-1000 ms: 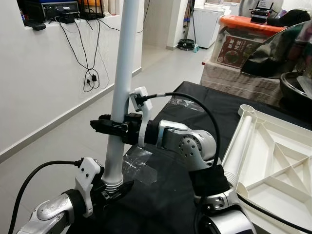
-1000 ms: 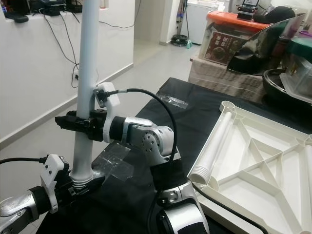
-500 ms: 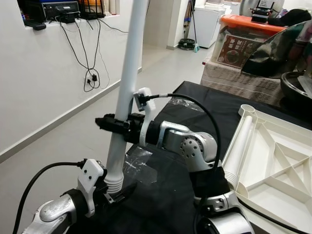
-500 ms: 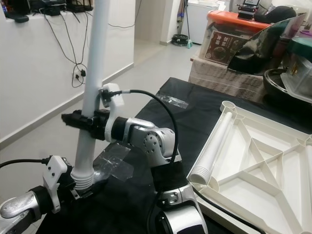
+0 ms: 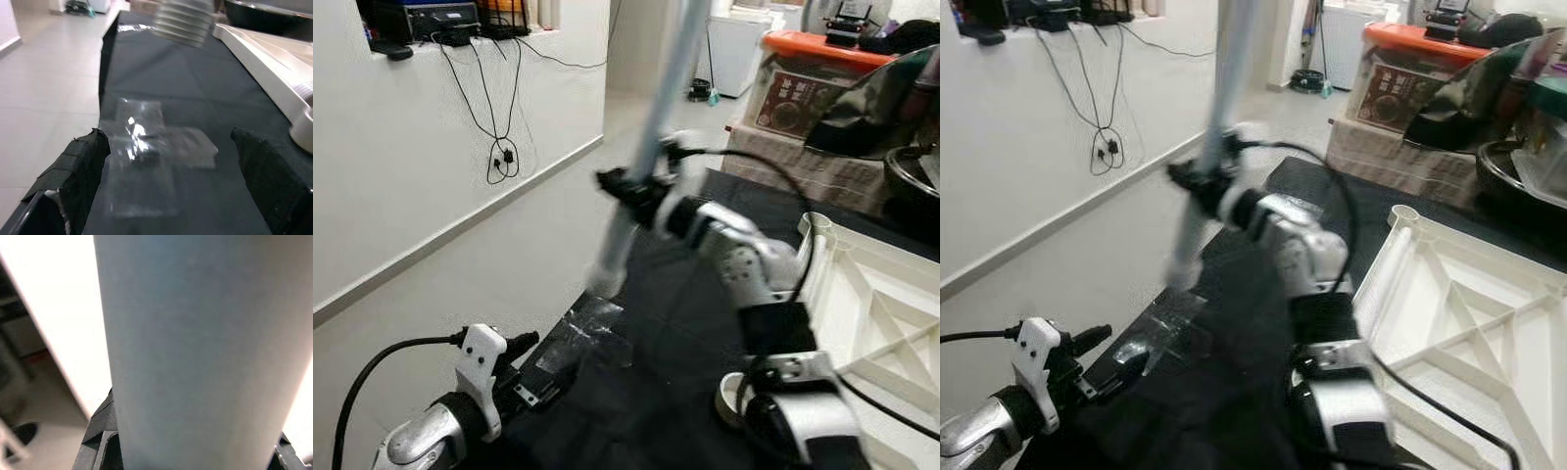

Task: Building children table

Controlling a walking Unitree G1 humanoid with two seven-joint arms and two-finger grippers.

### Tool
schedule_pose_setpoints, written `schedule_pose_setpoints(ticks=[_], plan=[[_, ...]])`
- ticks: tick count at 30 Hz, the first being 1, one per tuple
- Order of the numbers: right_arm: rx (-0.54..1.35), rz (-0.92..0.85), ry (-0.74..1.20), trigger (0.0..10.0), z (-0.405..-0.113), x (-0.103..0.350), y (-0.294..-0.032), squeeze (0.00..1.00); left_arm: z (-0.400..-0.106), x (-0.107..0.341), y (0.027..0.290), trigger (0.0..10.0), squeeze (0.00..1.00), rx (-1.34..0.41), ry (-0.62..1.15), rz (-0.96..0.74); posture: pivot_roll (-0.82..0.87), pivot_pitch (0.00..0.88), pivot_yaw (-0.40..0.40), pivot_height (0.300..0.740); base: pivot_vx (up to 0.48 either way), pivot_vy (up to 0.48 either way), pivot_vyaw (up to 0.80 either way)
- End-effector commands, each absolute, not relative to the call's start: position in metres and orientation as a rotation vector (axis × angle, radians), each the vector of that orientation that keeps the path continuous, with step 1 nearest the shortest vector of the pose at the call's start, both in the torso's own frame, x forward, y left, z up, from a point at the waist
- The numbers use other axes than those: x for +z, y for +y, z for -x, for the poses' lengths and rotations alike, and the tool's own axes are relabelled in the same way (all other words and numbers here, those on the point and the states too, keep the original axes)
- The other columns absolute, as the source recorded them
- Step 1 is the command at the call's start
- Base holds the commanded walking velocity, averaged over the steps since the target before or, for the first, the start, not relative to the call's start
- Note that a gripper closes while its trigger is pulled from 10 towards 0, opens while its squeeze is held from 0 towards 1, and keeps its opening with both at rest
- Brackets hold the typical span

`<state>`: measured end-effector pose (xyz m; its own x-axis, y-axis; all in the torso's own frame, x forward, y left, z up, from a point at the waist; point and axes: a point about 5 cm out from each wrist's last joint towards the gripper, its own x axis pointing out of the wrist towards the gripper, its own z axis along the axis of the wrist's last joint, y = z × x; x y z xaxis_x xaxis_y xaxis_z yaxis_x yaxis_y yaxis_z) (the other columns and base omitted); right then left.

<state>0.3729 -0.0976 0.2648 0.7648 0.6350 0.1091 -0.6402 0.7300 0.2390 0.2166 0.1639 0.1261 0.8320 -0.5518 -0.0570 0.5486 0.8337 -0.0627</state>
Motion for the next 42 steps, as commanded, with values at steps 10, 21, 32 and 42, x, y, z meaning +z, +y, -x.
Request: schedule_pose_setpoints(ticks=[10,21,32,42], plan=[[0.736,-0.195,-0.073,0.0,-0.366,0.256,-0.117,0.00,-0.220,0.116,0.151,10.0,0.00,-0.509,0.080,-0.004,0.05,0.000,-0.070,0.740,0.000,0.000,0.00],[0.761,-0.213,-0.078,0.0,-0.364,0.250,-0.109,0.00,-0.227,0.120,0.151,10.0,0.00,-0.459,0.061,0.041,0.06,0.000,-0.071,0.740,0.000,0.000,0.00],[0.780,-0.257,-0.060,0.0,-0.358,0.238,-0.097,0.00,-0.230,0.121,0.150,10.0,0.00,-0.437,0.043,0.033,0.06,0.000,-0.075,0.740,-0.073,0.000,0.00],[0.797,-0.277,-0.064,0.0,-0.356,0.236,-0.088,0.00,-0.231,0.120,0.146,10.0,0.00,-0.436,0.036,0.037,0.07,0.000,-0.080,0.740,0.000,-0.144,0.00]])
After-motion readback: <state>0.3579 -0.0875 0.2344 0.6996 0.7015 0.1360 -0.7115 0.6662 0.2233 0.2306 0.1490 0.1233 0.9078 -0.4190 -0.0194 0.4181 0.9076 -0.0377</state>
